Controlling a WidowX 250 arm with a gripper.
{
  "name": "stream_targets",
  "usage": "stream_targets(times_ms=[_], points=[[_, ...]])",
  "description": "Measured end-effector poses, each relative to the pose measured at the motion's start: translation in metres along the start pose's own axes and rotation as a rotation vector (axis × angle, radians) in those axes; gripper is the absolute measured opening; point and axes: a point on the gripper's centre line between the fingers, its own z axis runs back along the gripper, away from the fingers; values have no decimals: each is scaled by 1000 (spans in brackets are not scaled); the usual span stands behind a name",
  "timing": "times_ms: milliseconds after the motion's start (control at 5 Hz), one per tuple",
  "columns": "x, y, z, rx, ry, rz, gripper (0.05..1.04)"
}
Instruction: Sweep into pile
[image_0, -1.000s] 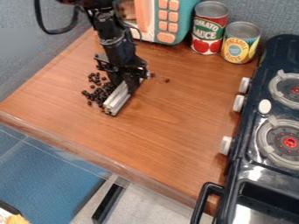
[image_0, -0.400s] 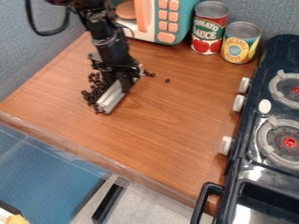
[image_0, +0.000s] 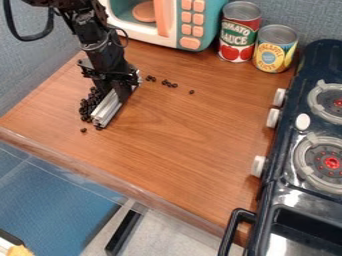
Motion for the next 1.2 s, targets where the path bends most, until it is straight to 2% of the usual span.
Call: stream_targets(times_ms=[600,800,1000,1200], points=[[-12,49,10,11,-15,105,370],[-15,43,11,-33,-3,123,370],[-8,29,24,-74,-23,113,370],[5,0,51,-114,-73,71,370]])
